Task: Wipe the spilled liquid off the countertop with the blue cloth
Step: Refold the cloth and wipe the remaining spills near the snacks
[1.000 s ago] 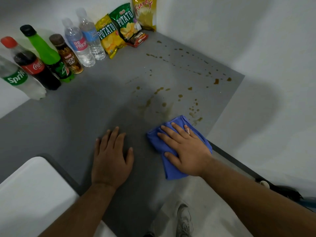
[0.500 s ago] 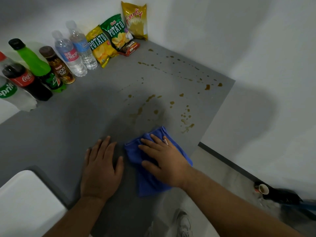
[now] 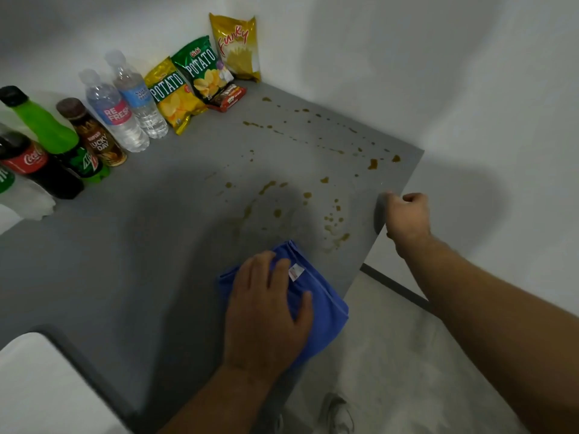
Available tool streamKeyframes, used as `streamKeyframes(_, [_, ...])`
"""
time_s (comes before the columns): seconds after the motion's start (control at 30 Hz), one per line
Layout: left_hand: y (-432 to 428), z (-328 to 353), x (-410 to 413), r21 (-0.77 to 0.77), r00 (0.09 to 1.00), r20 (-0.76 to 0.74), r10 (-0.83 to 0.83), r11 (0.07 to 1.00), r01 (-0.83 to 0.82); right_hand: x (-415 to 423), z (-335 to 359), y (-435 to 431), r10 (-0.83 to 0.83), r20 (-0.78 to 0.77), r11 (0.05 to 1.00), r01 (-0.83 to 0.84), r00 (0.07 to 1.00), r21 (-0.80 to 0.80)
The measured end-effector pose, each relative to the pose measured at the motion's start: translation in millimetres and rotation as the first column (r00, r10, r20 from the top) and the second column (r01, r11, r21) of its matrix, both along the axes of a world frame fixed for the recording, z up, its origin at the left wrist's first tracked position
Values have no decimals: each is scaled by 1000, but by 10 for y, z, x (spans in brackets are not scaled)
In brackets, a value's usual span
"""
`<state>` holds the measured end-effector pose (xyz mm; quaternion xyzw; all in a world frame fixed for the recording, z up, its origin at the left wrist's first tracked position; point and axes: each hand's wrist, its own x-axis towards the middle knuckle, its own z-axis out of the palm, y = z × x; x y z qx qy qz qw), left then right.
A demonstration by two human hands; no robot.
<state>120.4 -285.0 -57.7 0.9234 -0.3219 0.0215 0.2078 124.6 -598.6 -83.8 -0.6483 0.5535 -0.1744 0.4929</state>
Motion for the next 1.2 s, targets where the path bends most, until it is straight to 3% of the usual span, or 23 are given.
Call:
streamKeyframes(0.1, [-287,-55,-108,245,996,-68,66,968,-48,172,-7,-21,6,43,986,-14,999,169])
streamKeyframes(0.17, [-375,-160,-112,390,992,-93,83,920,-40,268,-22,-36,-16,33,988,11,999,156])
streamKeyframes(0.23, [-422,-261,-99,440,992,-98,76,898,-25,317,-68,-44,-38,-12,993,39,999,110])
streamKeyframes(0.43, [-621,-322,-13,432,996,-78,-51,898,80,345,-213,5,-56,-95,996,49,994,-68])
streamKeyframes(0.57, [-356,-366,-14,362,989,-67,-134,920,149,371,-259,-17,-52,-125,994,39,991,-103])
streamKeyframes(0.7, [-217,-367,163,401,988,-67,-137,903,153,384,-302,-36,-53,-164,990,29,985,-141])
streamKeyframes(1.0, [-784,-344,523,412,995,-53,-88,905,102,375,-327,-68,-44,-118,988,26,992,-150])
streamKeyframes(1.2, [-294,-384,196,378,983,-36,-179,908,180,417,-262,-129,-63,-142,995,50,988,-89])
